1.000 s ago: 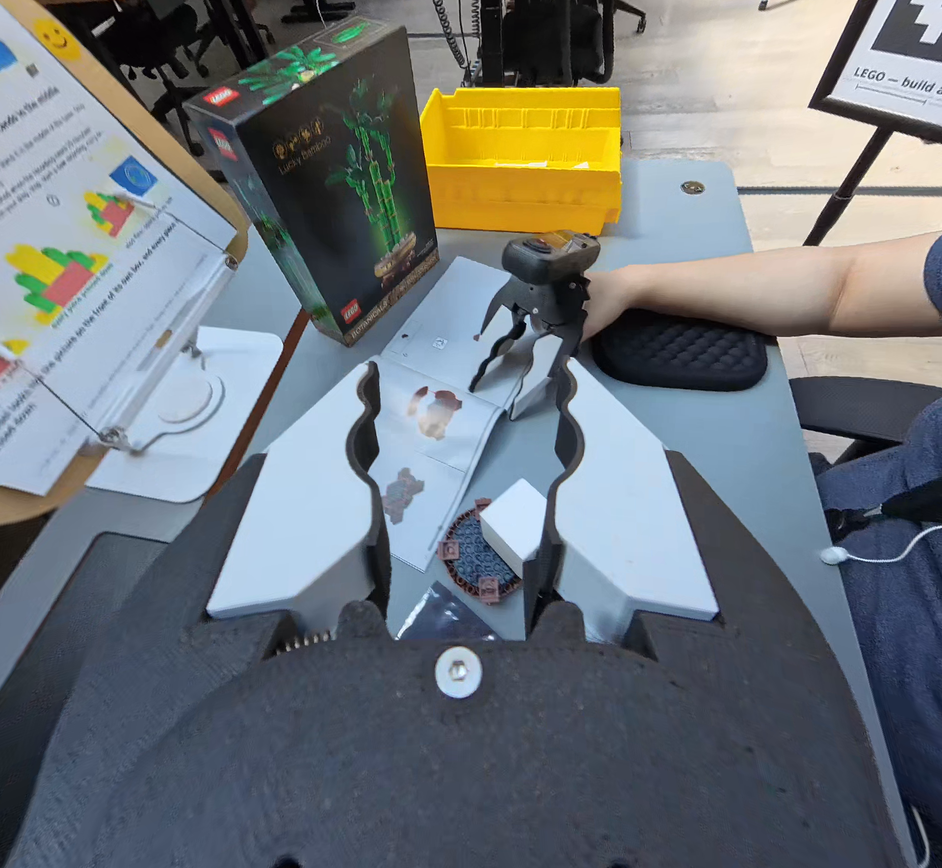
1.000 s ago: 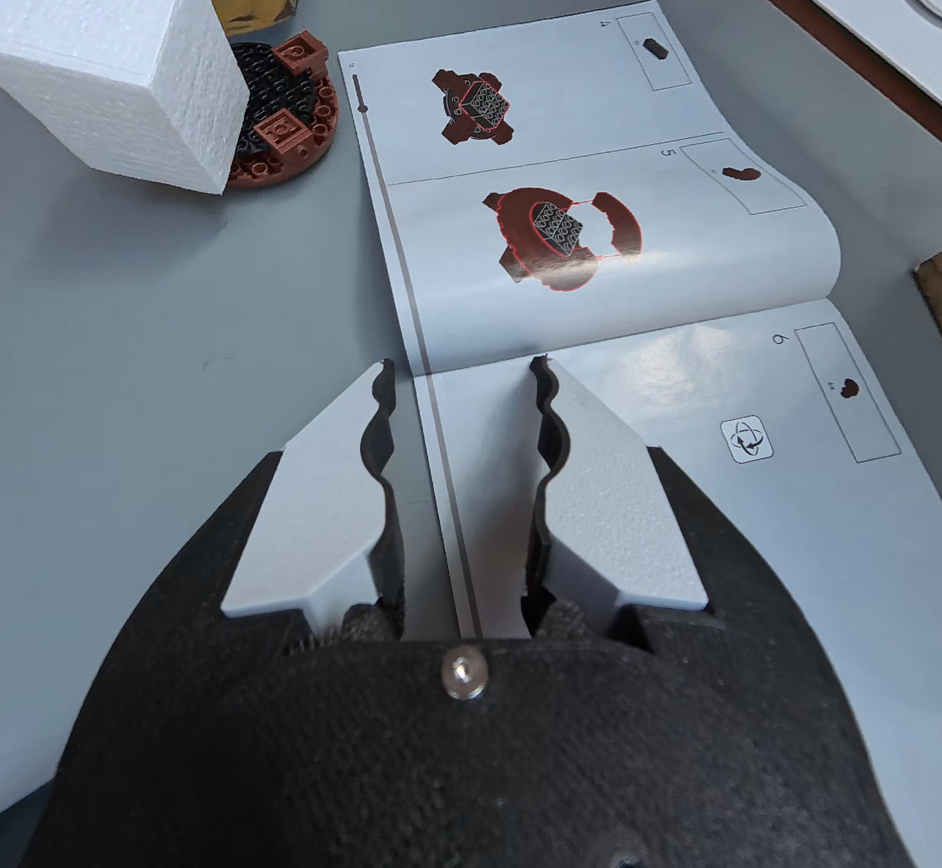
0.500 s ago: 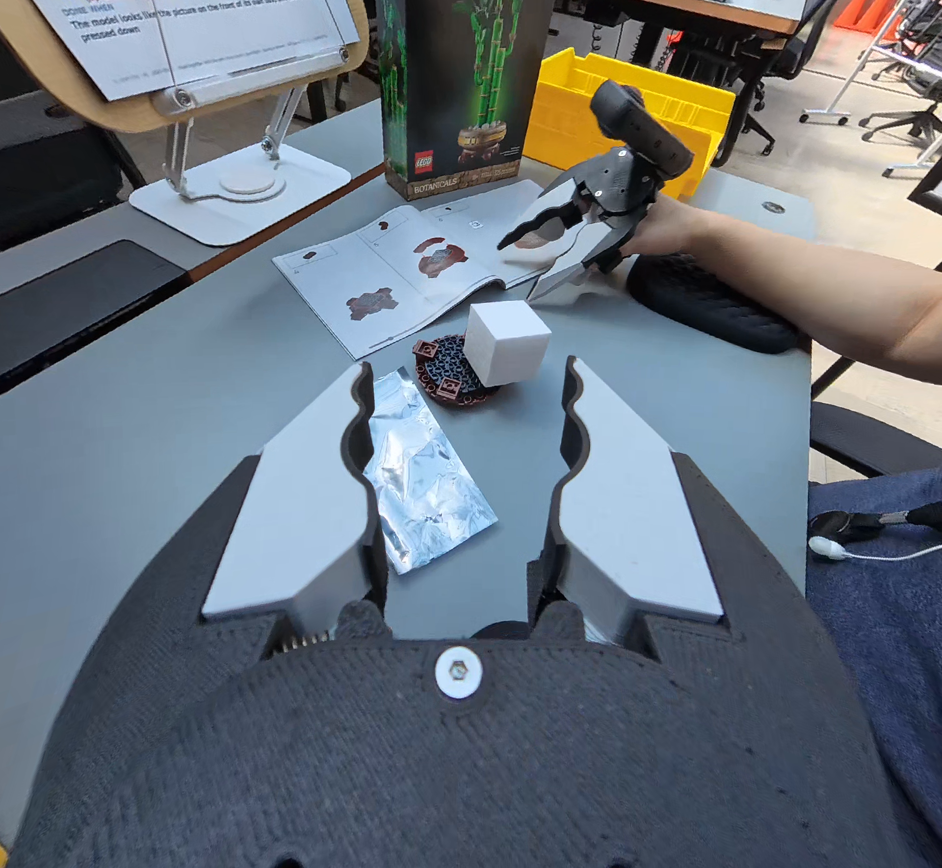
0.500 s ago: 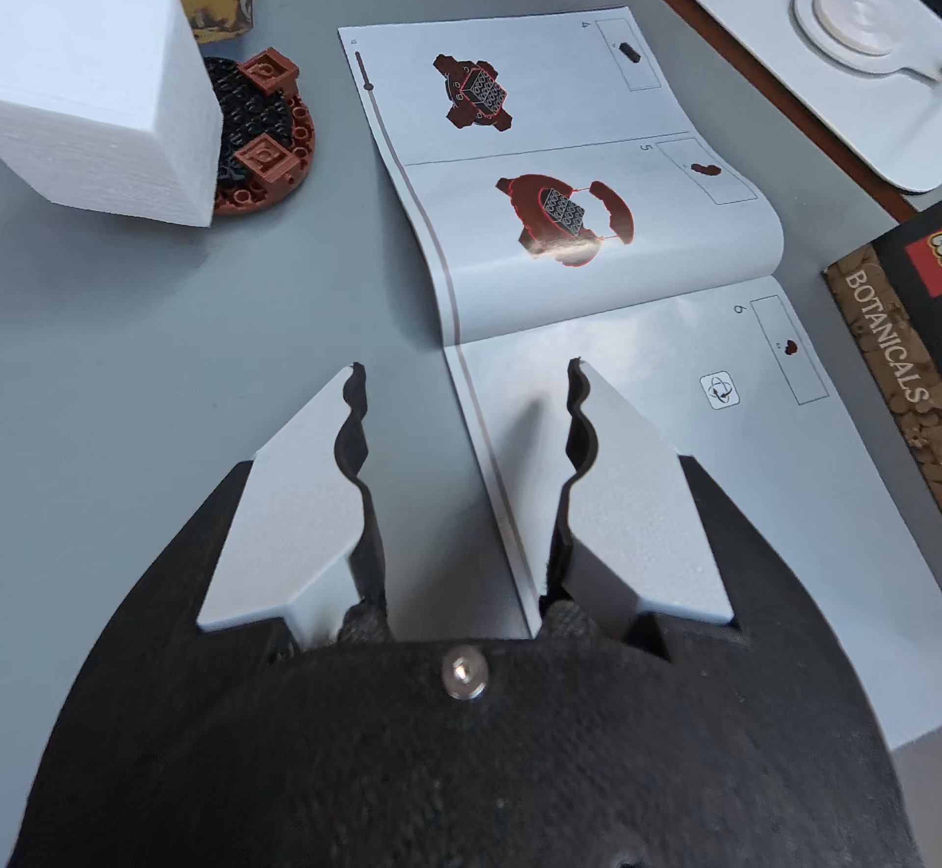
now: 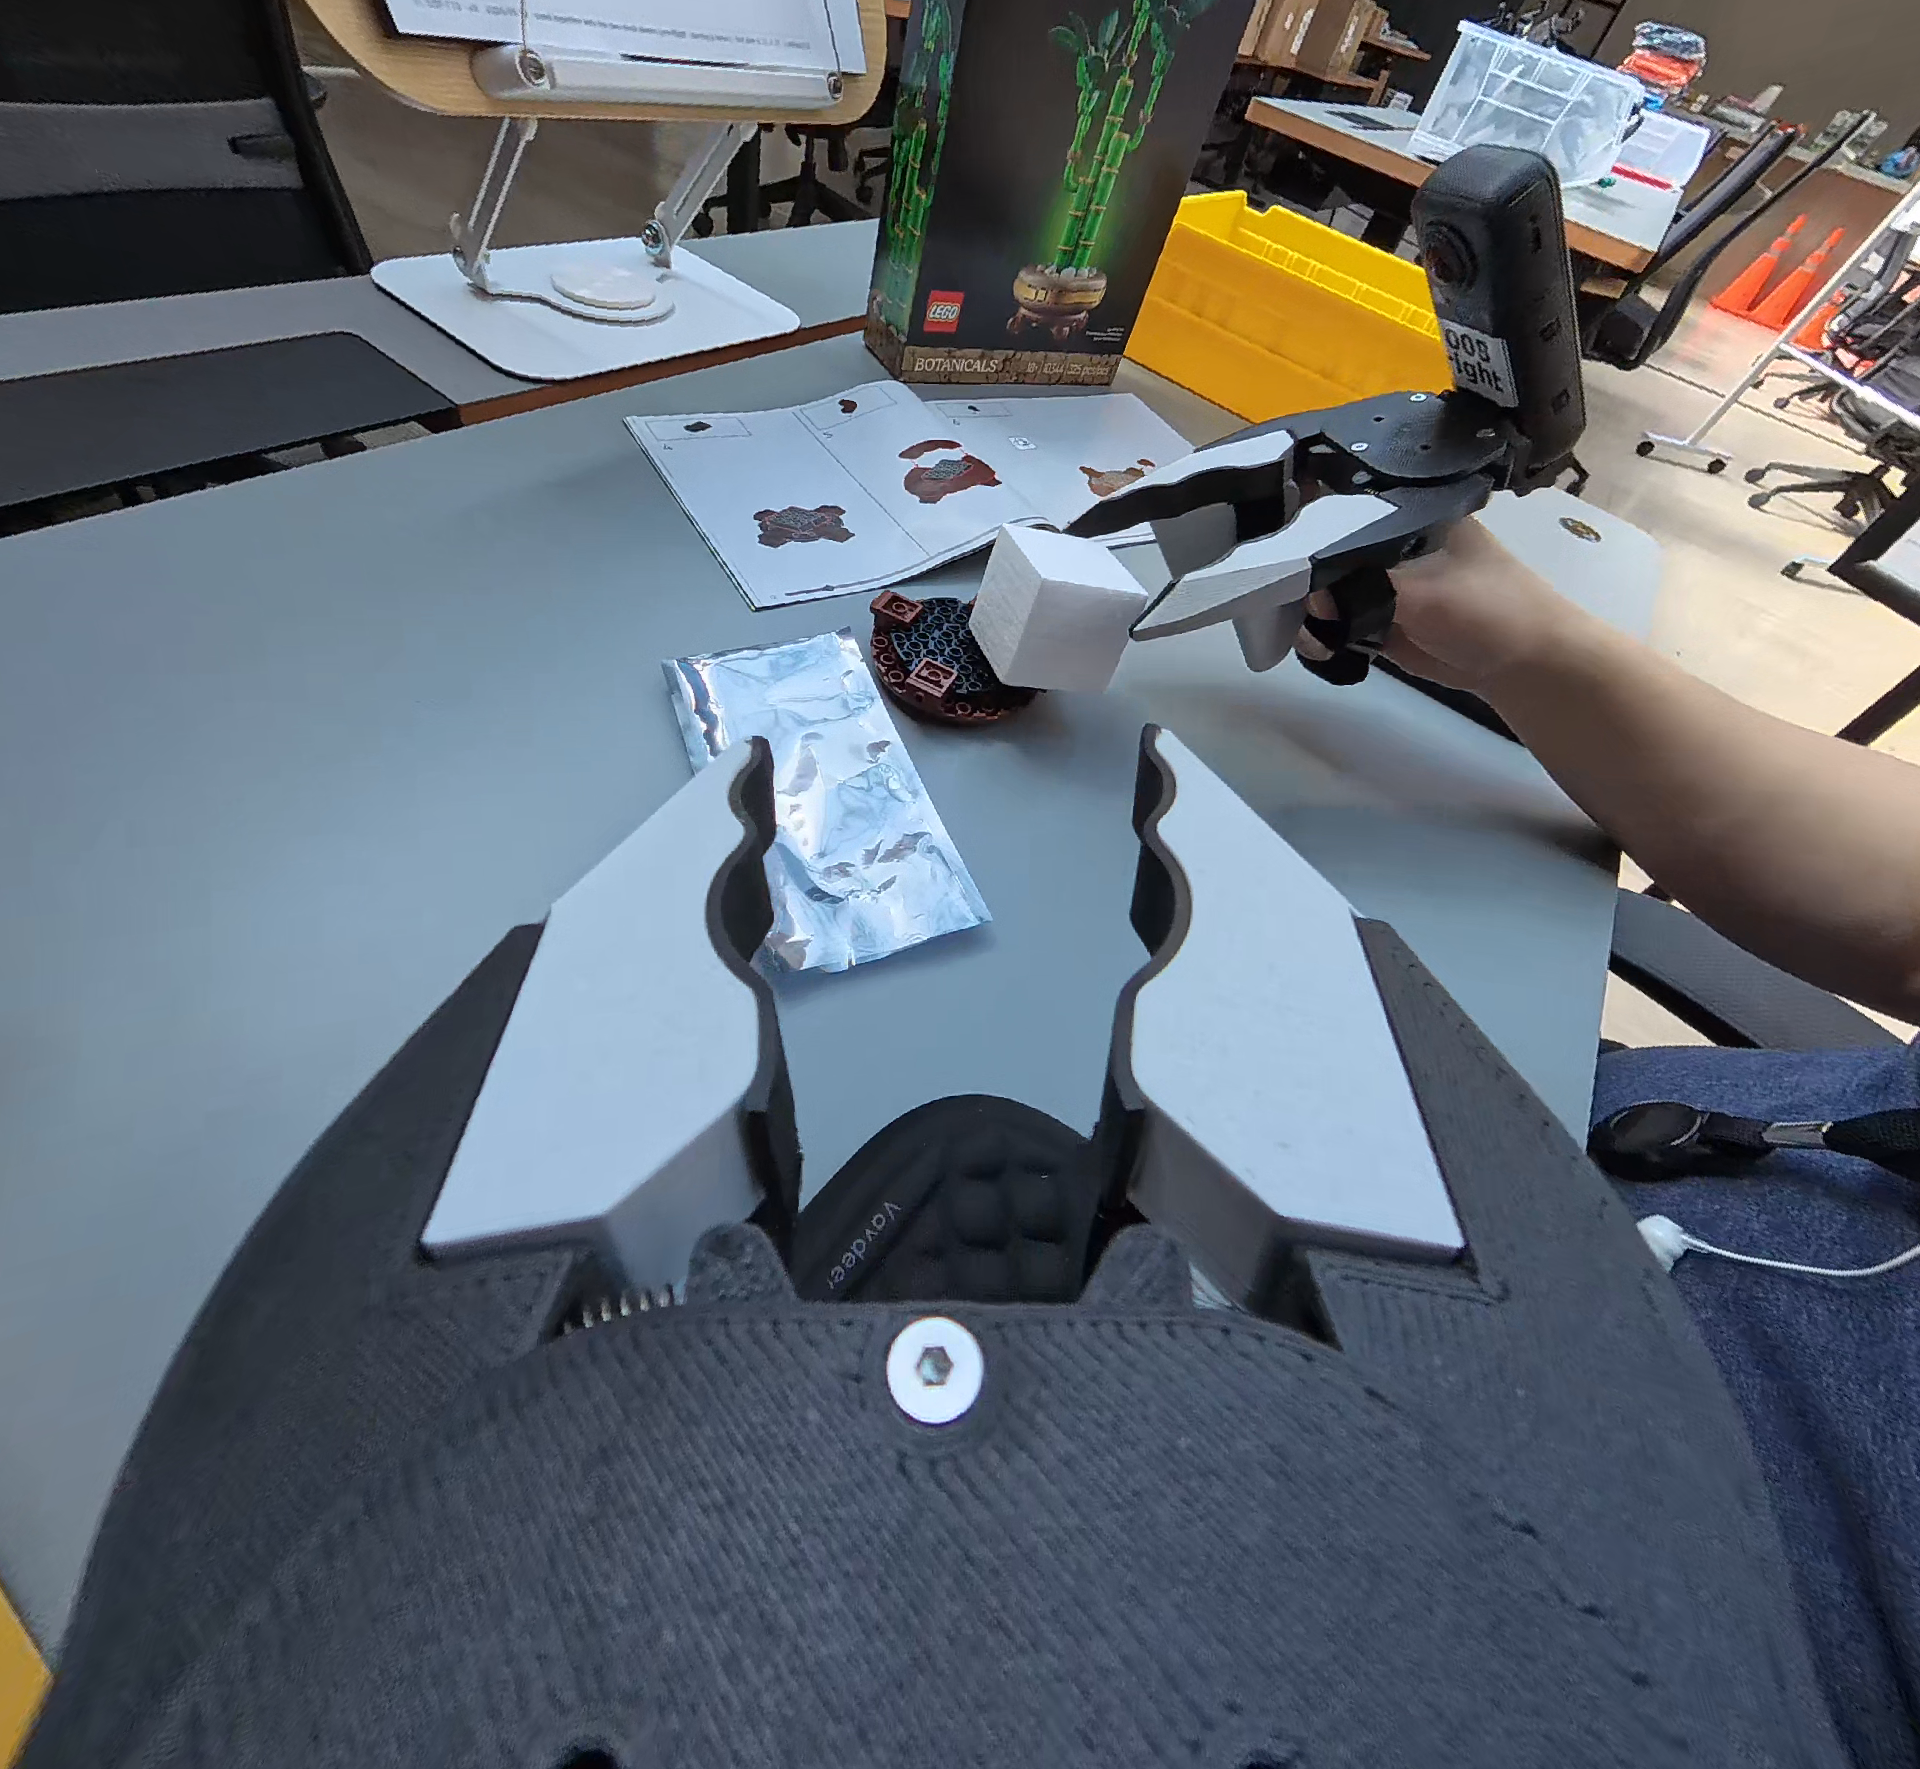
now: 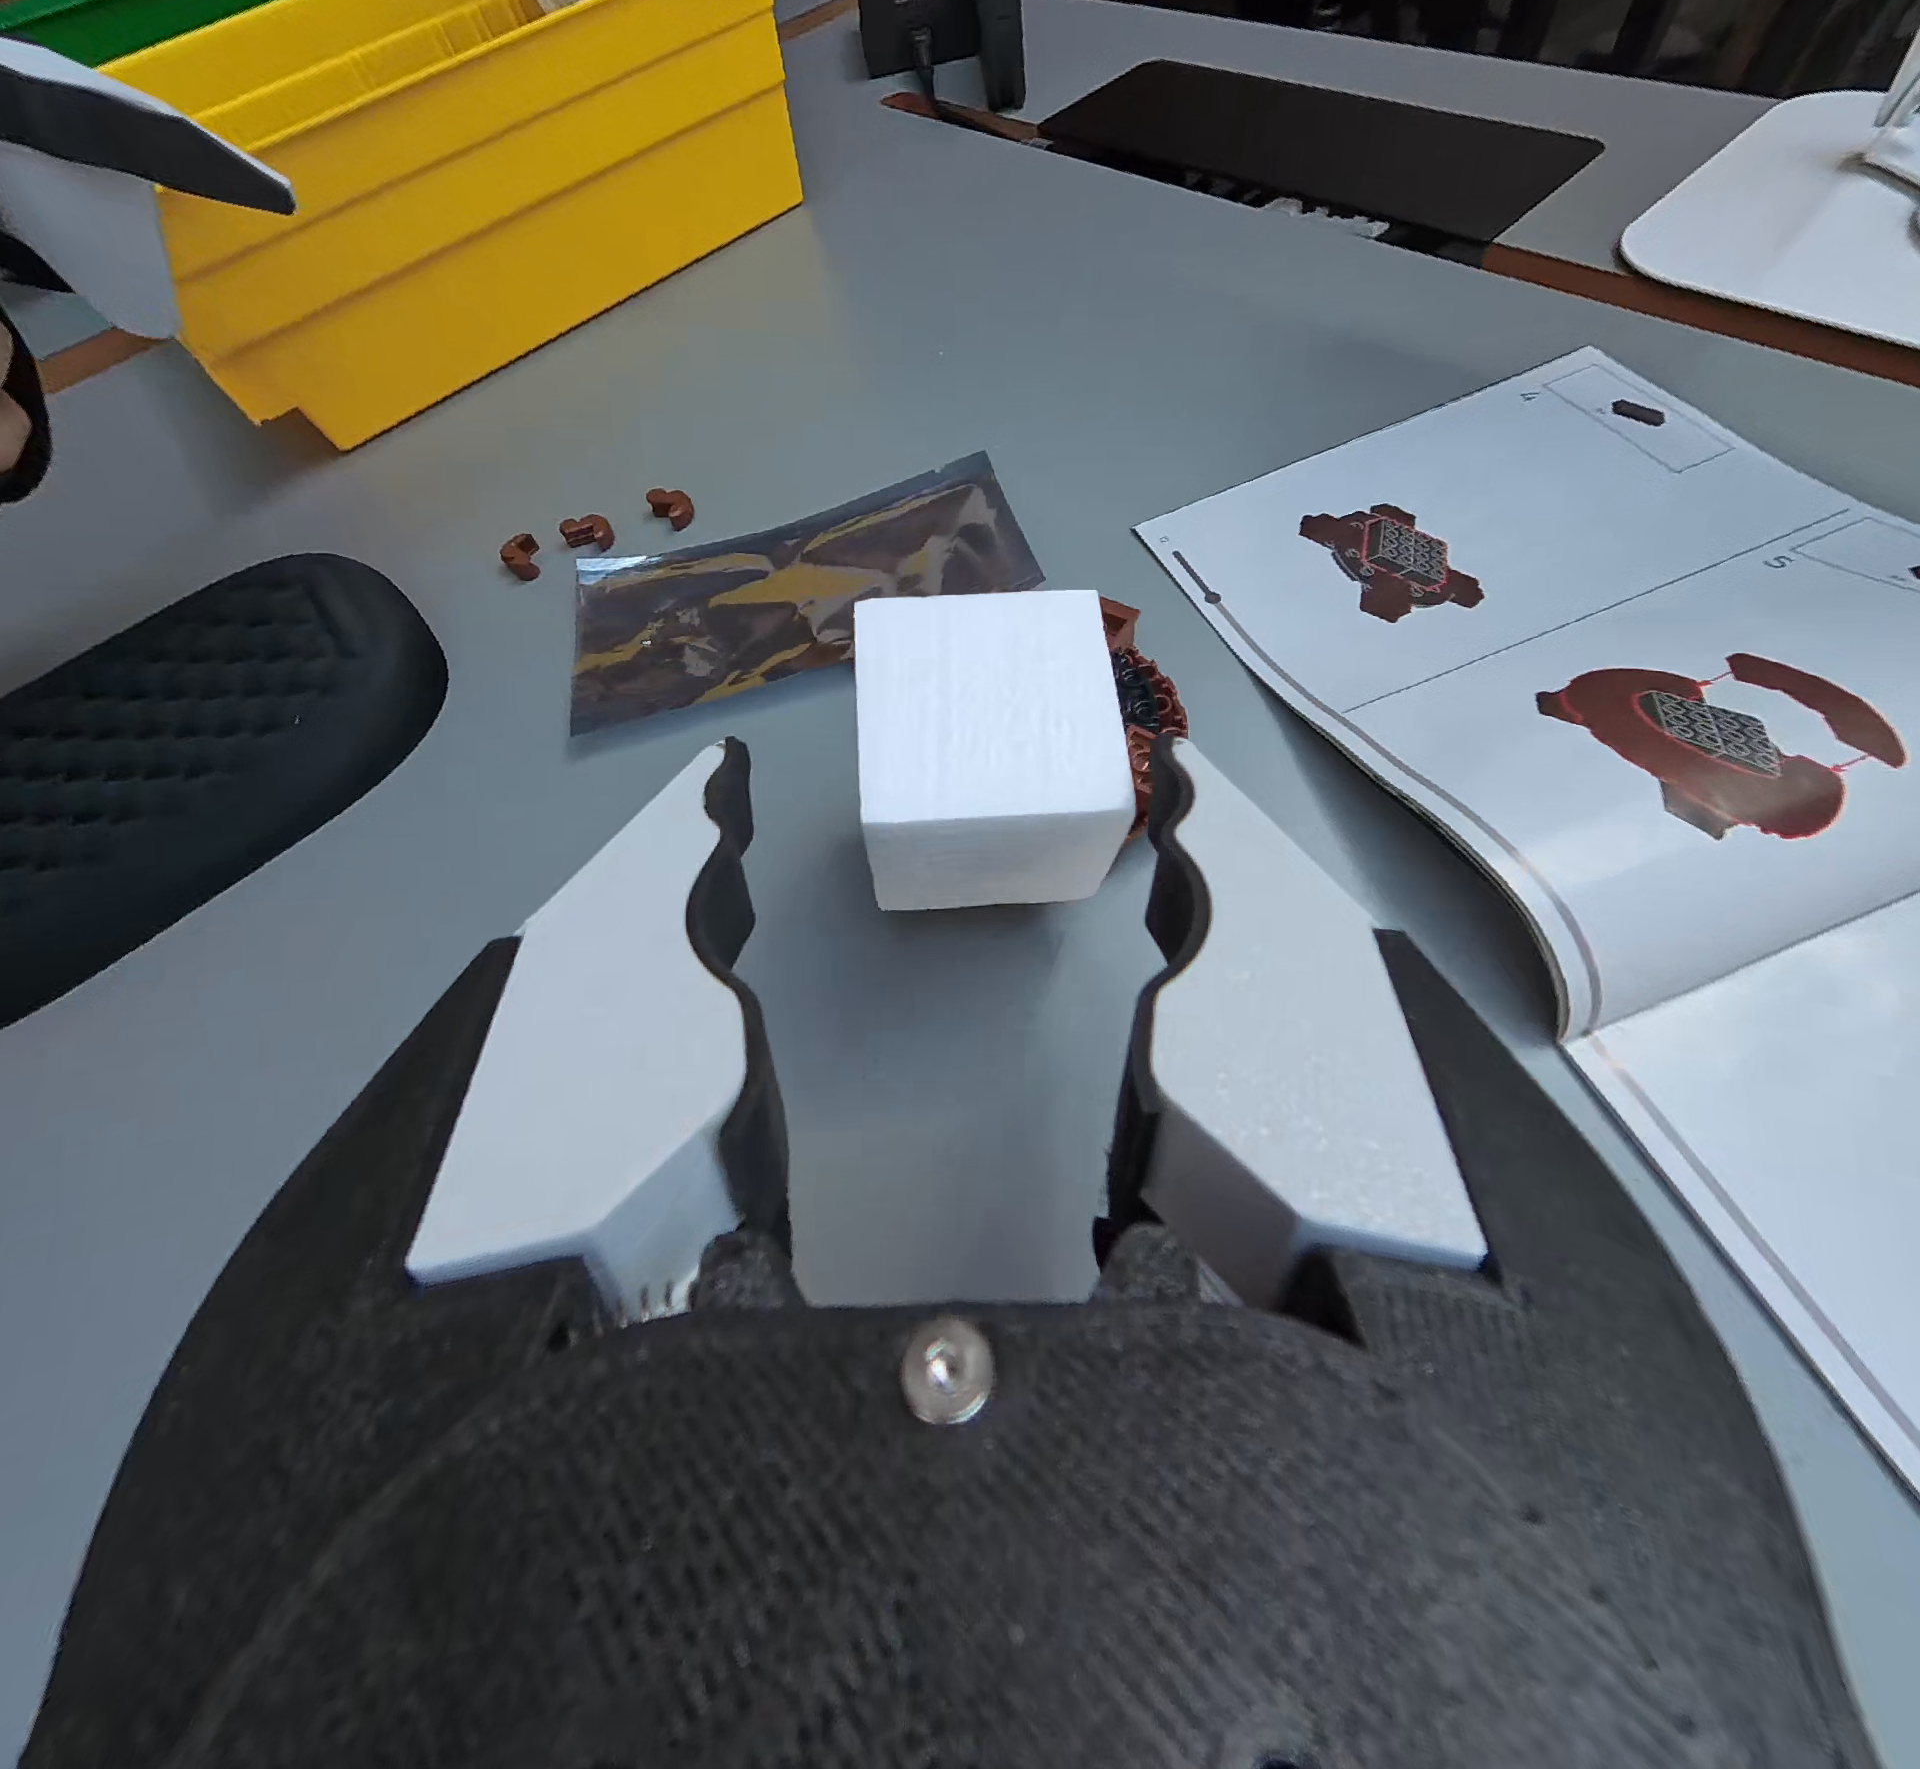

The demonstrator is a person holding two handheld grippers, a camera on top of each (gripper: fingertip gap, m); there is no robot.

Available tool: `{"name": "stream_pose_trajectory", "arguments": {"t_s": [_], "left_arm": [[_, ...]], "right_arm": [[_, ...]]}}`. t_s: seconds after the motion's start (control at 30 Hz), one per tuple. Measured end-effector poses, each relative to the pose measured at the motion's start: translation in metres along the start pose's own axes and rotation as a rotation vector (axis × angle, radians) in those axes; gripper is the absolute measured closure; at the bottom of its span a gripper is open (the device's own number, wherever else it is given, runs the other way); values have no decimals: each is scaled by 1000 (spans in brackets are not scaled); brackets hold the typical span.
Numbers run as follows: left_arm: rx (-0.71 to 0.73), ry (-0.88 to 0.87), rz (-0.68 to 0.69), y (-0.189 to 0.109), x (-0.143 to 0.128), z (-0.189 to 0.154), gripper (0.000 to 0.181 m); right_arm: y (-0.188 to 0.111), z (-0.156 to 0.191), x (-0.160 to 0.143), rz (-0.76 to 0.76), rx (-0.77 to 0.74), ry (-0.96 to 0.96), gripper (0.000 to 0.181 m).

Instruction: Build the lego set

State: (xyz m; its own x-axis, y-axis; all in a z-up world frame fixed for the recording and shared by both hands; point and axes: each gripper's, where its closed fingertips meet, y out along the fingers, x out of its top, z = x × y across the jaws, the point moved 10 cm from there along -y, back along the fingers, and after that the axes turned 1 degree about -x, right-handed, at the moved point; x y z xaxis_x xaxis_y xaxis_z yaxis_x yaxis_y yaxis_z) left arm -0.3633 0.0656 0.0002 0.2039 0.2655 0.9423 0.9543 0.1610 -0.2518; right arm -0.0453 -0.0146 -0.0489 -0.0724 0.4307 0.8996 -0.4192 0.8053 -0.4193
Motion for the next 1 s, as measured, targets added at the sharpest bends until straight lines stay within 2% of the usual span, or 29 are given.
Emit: {"name": "stream_pose_trajectory", "arguments": {"t_s": [0.33,0.4,0.53,0.8,1.0], "left_arm": [[-12,-54,-22,-12,-10,3,114],[-16,-54,-26,-12,-9,3,114],[-24,-46,-21,-7,-8,0,115],[-35,-43,1,4,-8,-5,115],[-47,-40,23,13,-9,-12,115]], "right_arm": [[8,-1,-5,36,-29,-8,113],[7,-1,-5,34,-18,-13,126],[5,-2,-5,20,-3,2,126],[-11,-10,-4,-30,-38,12,126],[-37,-26,-5,-69,-95,44,126]]}}
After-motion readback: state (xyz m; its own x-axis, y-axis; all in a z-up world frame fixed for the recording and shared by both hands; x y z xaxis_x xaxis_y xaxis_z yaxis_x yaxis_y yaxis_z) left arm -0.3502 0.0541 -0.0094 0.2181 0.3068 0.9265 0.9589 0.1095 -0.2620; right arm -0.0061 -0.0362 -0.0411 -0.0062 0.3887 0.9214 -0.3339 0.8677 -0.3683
